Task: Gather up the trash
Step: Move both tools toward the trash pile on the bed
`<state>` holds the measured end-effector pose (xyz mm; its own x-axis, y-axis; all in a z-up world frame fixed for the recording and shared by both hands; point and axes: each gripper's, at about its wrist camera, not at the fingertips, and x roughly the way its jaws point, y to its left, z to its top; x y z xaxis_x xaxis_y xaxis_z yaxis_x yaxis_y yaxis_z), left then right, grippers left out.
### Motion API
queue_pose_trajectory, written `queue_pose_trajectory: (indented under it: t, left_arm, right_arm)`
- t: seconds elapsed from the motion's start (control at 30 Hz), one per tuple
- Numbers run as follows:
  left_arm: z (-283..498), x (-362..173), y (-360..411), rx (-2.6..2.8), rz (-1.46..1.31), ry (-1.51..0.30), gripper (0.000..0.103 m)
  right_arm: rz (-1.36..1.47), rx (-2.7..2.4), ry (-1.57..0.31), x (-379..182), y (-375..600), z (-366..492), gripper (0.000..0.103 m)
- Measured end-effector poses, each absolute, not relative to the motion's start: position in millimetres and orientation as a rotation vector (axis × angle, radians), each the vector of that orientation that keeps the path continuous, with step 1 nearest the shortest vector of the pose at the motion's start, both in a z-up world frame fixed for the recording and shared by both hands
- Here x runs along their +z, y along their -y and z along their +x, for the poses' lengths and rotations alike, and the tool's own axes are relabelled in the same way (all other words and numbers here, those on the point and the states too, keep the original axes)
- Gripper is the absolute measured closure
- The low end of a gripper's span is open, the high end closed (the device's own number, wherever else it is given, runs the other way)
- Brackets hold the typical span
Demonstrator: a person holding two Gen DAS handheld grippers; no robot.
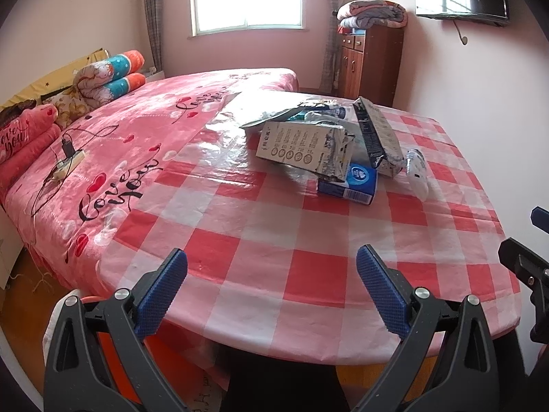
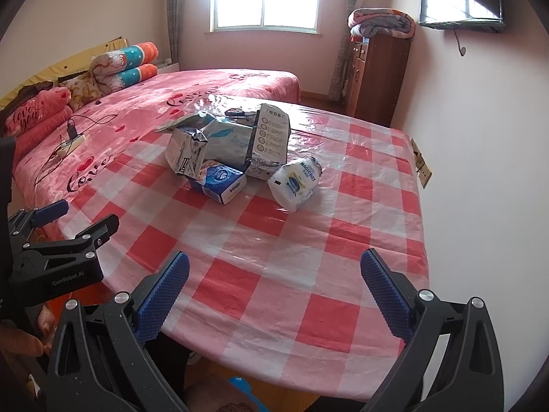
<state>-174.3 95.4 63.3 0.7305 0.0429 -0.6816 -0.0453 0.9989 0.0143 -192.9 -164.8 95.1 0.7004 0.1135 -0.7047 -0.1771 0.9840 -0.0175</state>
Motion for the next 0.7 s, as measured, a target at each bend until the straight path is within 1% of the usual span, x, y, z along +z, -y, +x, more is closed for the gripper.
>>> queue_pose_trajectory:
  t: [0.2,0.43,0.7]
  left_arm:
    - [-167.6,51.6,-104.6,0.032,-0.022,-0.788,0.004]
    - [-160.8,40.1,-116.8,-0.006,-0.015,-0.802,0.004]
    - [-136.5,45.4,-117.8,-0.073,-0.044,-0.797,0.004]
  right_arm:
    - [-0.049,0.209,-0.819,84.5,167.1,-177.9,0.004]
    - [0.065,0.267,-0.885,68.1,175.2,-149.6,0.004]
    - [0.062,0.265,-0.913,52.7,181.0,-118.7,0.004]
